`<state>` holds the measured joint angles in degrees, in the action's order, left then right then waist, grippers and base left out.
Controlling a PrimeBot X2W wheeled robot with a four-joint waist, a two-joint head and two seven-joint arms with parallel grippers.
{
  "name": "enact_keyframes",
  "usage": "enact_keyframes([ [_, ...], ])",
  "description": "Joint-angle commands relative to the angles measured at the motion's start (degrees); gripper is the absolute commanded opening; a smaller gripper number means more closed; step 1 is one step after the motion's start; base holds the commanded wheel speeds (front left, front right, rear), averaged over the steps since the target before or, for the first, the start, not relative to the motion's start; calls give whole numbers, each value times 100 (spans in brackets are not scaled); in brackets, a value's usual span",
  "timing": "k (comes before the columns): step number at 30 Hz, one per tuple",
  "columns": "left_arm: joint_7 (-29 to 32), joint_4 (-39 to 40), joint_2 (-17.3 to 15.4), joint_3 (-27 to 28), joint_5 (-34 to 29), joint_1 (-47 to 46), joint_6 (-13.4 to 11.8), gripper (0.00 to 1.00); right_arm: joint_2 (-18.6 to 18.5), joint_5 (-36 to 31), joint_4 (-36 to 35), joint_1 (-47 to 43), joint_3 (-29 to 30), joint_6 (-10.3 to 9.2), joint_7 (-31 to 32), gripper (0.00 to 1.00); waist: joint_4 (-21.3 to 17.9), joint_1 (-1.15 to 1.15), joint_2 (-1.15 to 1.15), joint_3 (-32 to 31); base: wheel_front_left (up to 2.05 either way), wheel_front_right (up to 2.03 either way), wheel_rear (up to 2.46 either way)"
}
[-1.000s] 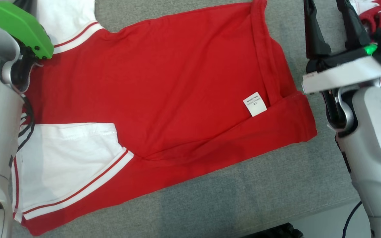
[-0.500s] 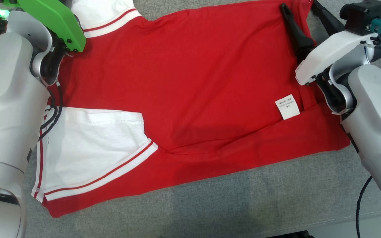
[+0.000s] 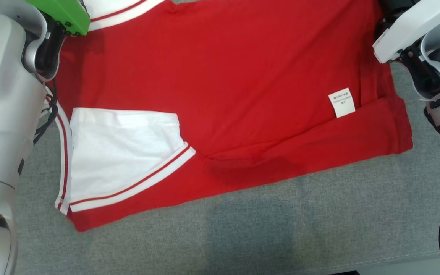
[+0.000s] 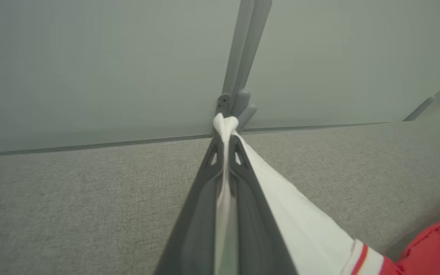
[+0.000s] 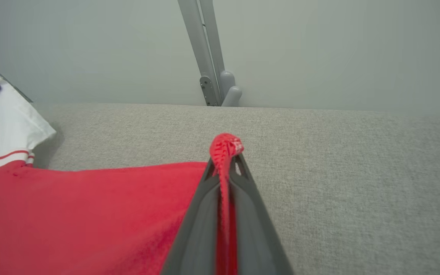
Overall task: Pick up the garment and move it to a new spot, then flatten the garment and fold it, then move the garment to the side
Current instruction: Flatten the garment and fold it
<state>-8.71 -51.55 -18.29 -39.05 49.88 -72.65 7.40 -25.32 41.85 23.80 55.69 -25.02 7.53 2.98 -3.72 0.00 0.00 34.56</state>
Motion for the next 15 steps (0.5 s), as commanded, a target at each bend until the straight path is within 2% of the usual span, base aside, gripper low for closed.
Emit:
enact_keyframes([
  [1, -66, 68, -36, -10, 59, -105, 13, 0, -60, 49, -52, 43, 29, -9, -48, 0, 56, 0, 0, -50, 0, 0, 0],
  [5, -257, 410, -88, -18, 296, -127, 13, 0, -155, 234, -167, -75, 30, -9, 9, 0, 126, 0, 0, -104, 0, 0, 0],
  [11, -218, 1243, -312, -71, 795, 189, 13, 0, -419, 520, -475, -277, -76, -8, 297, 0, 185, 0, 0, -182, 0, 0, 0],
  [14, -218, 1885, -548, -55, 1099, 448, 13, 0, -650, 615, -791, -444, -125, -7, 488, 0, 207, 0, 0, -229, 0, 0, 0],
  [15, -247, 2369, -739, -9, 1303, 714, 13, 0, -809, 707, -1047, -612, -90, -7, 602, 0, 223, 0, 0, -263, 0, 0, 0],
])
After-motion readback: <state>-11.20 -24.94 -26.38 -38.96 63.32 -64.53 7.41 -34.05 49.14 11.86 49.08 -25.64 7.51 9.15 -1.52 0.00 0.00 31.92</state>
